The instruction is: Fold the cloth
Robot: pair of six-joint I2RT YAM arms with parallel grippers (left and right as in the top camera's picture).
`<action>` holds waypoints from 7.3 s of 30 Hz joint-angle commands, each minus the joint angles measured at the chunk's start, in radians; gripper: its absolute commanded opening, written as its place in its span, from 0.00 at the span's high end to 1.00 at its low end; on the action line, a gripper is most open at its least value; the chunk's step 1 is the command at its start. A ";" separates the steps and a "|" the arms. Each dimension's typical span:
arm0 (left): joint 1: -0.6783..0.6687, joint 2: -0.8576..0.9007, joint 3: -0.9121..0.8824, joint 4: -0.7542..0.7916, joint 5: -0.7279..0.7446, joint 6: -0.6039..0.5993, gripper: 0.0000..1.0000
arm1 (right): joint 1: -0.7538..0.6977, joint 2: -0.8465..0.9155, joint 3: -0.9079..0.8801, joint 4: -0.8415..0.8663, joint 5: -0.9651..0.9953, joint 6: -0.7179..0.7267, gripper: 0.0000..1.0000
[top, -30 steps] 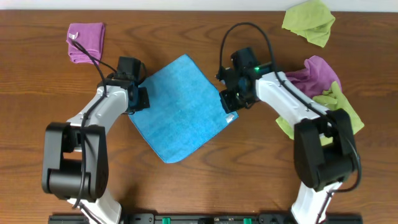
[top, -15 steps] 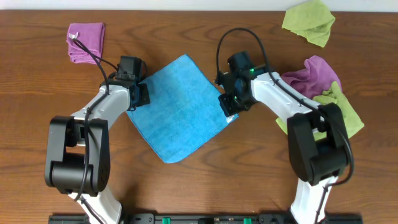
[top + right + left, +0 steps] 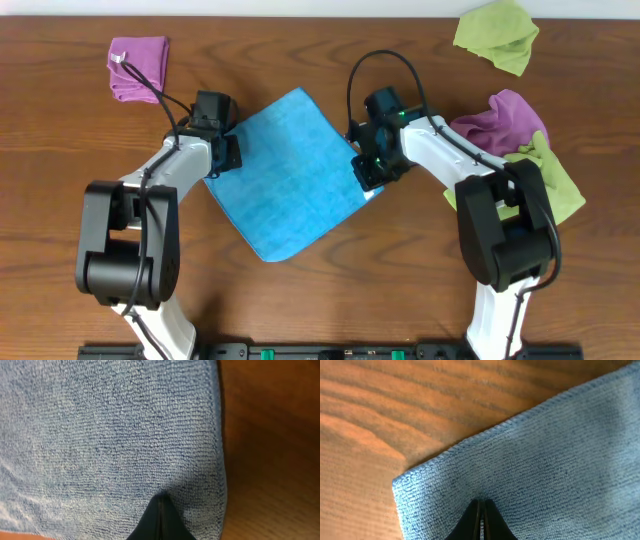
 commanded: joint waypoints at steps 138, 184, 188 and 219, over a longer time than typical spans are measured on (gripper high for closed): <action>0.127 -0.697 -0.481 -0.194 0.487 -0.286 0.94 | 0.143 -0.256 -0.231 0.001 -0.065 0.238 0.99; 0.232 0.031 0.206 -0.144 0.465 -0.257 0.94 | 0.050 0.215 0.482 0.172 -0.131 0.332 0.99; 0.232 0.016 0.206 -0.254 0.455 -0.225 0.94 | 0.048 0.214 0.482 0.063 -0.130 0.322 0.99; 0.208 -0.128 0.218 -0.331 0.402 -0.105 0.94 | 0.023 0.108 0.507 0.021 -0.111 0.195 0.98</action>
